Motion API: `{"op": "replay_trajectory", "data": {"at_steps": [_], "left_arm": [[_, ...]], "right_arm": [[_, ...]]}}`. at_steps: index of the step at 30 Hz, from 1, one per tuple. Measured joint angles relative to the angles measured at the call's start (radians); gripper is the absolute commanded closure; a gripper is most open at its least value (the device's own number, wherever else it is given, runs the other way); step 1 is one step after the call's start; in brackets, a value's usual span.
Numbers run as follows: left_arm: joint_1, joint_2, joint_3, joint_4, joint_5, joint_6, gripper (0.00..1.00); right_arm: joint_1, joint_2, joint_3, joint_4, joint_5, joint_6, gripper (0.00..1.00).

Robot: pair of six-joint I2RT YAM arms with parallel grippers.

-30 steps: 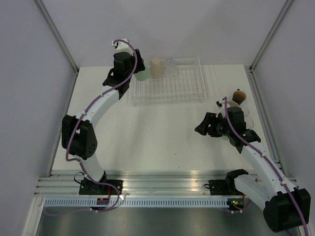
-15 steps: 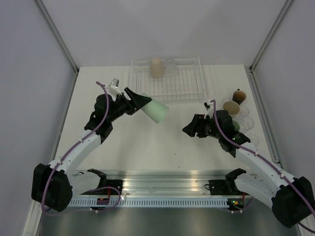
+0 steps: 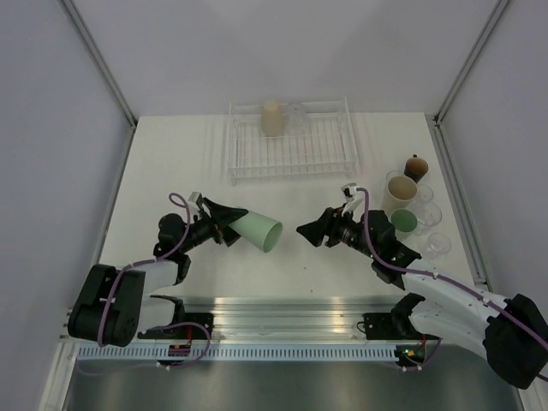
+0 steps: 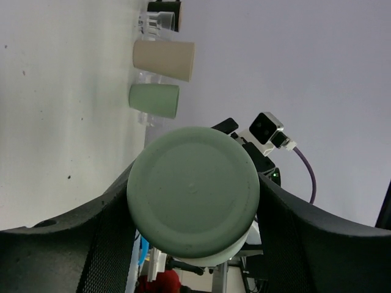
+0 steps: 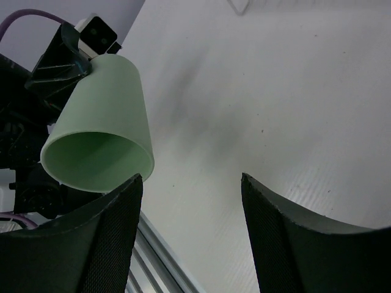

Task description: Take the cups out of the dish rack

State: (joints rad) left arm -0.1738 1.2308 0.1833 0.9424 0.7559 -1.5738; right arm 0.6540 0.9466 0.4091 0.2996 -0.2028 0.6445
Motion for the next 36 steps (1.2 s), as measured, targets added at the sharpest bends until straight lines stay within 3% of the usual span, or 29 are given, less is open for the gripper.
{"op": "replay_trajectory", "data": {"at_steps": [9,23,30,36], "left_arm": [[0.0,0.032,-0.026,0.214,0.011,-0.113,0.98],[0.0,0.072,-0.09,0.255,0.01,-0.123,0.98],[0.0,0.108,-0.105,0.314,0.012,-0.158,0.98],[0.005,0.109,-0.119,0.328,-0.004,-0.203,0.98]], "right_arm": [[0.135,0.138,-0.004,0.191,0.069,0.006,0.29],[0.252,0.279,0.06,0.314,0.15,-0.013,0.32],[0.291,0.389,0.11,0.376,0.225,-0.015,0.56],[0.318,0.447,0.138,0.388,0.279,-0.049,0.95]]}}
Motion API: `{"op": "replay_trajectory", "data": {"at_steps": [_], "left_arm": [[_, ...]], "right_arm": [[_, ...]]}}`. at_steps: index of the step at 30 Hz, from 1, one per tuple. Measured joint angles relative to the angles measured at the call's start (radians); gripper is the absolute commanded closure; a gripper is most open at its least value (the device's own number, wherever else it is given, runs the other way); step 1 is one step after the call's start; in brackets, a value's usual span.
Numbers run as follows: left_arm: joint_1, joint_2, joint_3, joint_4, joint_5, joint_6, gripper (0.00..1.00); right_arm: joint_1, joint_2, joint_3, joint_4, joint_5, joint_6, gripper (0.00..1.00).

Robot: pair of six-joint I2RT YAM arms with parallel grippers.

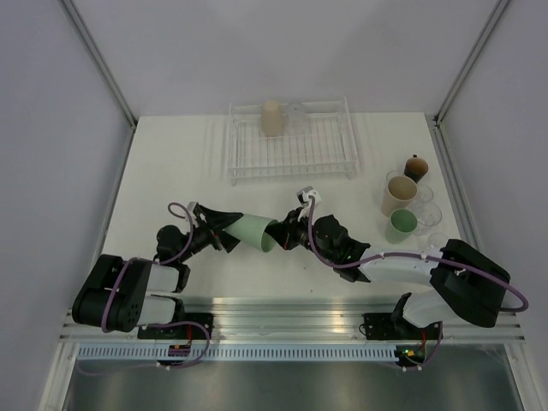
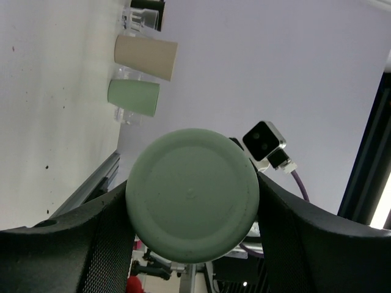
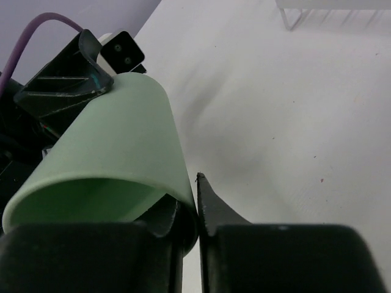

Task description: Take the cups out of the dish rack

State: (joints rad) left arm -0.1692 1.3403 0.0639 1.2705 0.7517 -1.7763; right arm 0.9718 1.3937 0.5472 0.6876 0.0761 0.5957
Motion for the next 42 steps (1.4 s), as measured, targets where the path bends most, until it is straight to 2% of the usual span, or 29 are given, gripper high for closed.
{"op": "replay_trajectory", "data": {"at_steps": [1,5,8,9,11,12,14,19,24,29,34,37,42], "left_arm": [[0.0,0.0,-0.001,-0.005,-0.008,-0.006,0.98],[0.006,0.0,-0.006,-0.011,-0.034,-0.027,0.98],[0.006,-0.001,-0.006,-0.01,-0.04,-0.028,0.69],[0.006,-0.001,-0.006,-0.01,-0.04,-0.028,0.5],[0.005,-0.001,-0.006,-0.009,-0.035,-0.028,0.3],[0.003,-0.002,-0.005,-0.005,-0.031,-0.028,0.15],[-0.002,-0.006,-0.003,0.004,-0.016,-0.019,0.02],[-0.012,-0.006,0.016,0.01,0.011,0.011,0.0],[-0.012,0.029,0.045,0.03,0.016,0.027,0.0],[-0.012,0.119,0.055,0.033,0.018,0.051,0.0],[-0.012,0.216,0.055,0.036,0.019,0.085,0.0],[-0.012,0.284,0.055,0.036,0.021,0.087,0.0],[-0.012,0.3,0.059,0.026,0.066,0.105,0.0]], "right_arm": [[0.002,0.007,0.0,0.002,0.005,-0.006,0.99],[0.017,0.014,0.018,-0.009,0.02,-0.02,0.99],[0.021,0.013,0.026,-0.023,0.032,-0.024,0.99],[0.021,0.011,0.026,-0.026,0.033,-0.024,0.99],[0.024,-0.003,0.026,-0.046,0.035,-0.025,0.99],[0.026,-0.016,0.025,-0.058,0.037,-0.028,0.99],[0.031,-0.051,0.017,-0.077,0.037,-0.028,0.99],[0.039,-0.185,-0.019,-0.133,0.047,-0.032,0.99],[0.039,-0.325,-0.024,-0.272,0.069,-0.043,0.99],[0.039,-0.418,0.061,-0.573,0.145,-0.045,0.99],[0.02,-0.453,0.222,-0.98,0.265,0.005,0.99],[-0.077,-0.451,0.307,-1.212,0.275,0.039,0.99],[-0.356,-0.445,0.35,-1.482,0.191,0.048,0.99]]}}
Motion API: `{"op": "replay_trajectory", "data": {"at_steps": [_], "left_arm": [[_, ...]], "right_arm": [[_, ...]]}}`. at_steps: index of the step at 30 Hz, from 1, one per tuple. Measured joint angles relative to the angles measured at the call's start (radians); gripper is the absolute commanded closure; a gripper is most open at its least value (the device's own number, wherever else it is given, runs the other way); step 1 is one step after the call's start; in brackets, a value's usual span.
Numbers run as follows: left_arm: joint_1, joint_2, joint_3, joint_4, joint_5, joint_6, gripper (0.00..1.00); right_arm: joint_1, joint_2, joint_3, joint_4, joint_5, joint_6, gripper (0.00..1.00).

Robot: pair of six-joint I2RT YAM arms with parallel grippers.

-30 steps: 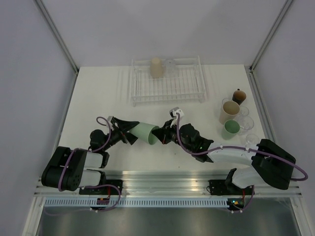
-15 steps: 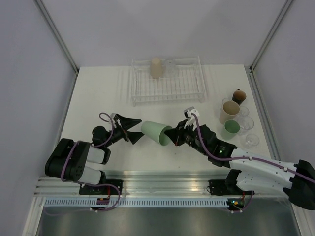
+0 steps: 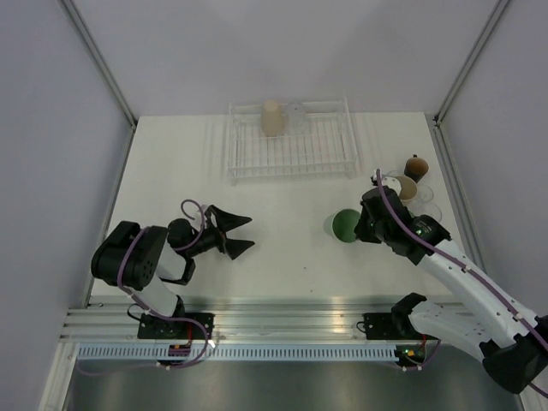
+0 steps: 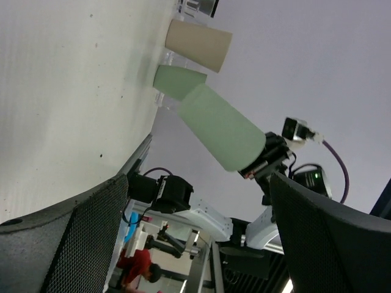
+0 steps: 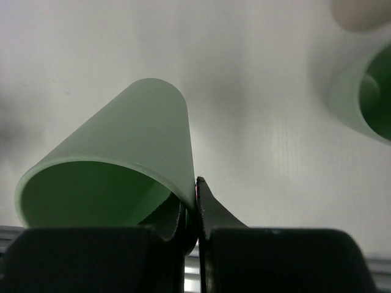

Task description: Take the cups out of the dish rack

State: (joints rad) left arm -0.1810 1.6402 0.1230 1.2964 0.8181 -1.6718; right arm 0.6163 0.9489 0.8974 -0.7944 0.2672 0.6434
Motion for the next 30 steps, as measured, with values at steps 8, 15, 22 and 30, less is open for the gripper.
{"op": "replay_trajectory", "data": {"at_steps": [8,15,22,30], "left_arm": [[0.0,-0.27,0.04,-0.074,0.063,0.18,0.0],[0.0,-0.6,0.103,-0.503,0.071,0.483,0.0],[0.0,-0.6,0.12,-0.658,0.102,0.597,0.0],[0.0,-0.605,0.12,-0.716,0.121,0.64,0.0]], "right_arm": [[-0.128,0.048,0.001,-0.21,-0.127,0.002,0.99],[-0.143,0.069,0.007,-0.329,-0.105,0.043,0.99],[-0.283,0.059,0.008,-0.402,-0.064,0.056,0.99],[-0.483,0.004,0.008,-0.446,-0.048,0.009,0.99]]}}
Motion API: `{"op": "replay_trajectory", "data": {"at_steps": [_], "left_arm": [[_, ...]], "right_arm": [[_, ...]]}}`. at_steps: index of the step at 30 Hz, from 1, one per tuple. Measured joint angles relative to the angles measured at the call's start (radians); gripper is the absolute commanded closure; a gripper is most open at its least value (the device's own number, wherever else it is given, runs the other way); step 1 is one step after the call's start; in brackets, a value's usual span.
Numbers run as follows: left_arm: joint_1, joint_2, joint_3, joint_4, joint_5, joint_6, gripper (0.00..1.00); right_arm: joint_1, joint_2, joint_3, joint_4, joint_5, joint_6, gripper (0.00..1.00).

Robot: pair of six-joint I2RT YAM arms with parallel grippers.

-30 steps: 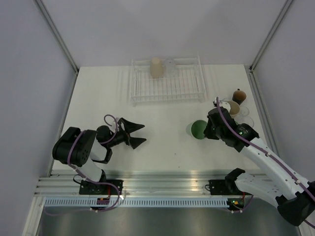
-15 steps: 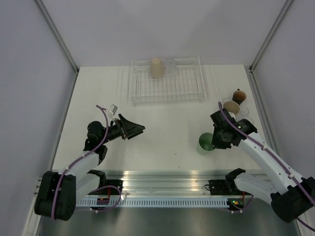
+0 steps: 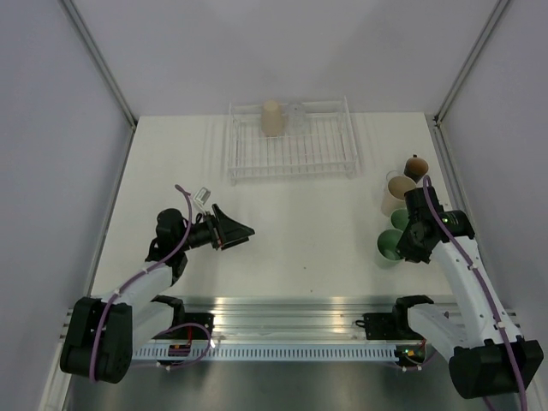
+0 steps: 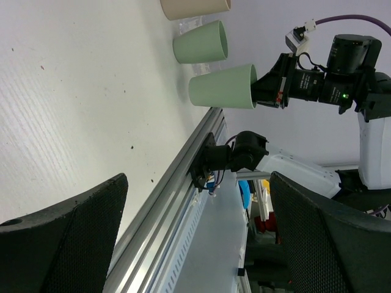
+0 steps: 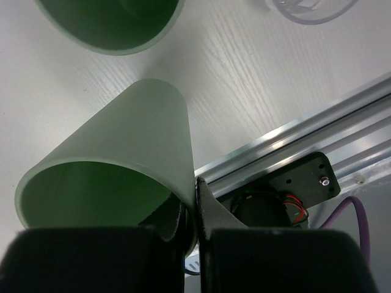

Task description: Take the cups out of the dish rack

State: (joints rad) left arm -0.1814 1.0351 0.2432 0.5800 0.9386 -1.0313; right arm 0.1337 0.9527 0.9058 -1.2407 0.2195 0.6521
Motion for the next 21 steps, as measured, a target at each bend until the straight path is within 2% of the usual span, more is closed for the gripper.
{"op": "replay_trajectory", "data": {"at_steps": [9,13,17,21], "left_arm": [[0.0,-0.03,0.002,-0.085,0.006,0.027,0.0],[0.0,-0.061,0.027,-0.195,0.006,0.062,0.0],[0.0,-0.096,0.113,-0.367,0.004,0.14,0.0],[0.0,-0.126,0.189,-0.467,0.003,0.2,0.0]], "right_arm": [[-0.099,-0.009,0.0,0.003,-0.013,-0.035,0.99],[-0.134,-0.006,-0.014,0.022,-0.039,-0.051,0.99],[-0.18,-0.003,-0.017,0.026,-0.05,-0.063,0.99],[-0.199,-0.008,-0.017,0.03,-0.049,-0.065,0.99]]}}
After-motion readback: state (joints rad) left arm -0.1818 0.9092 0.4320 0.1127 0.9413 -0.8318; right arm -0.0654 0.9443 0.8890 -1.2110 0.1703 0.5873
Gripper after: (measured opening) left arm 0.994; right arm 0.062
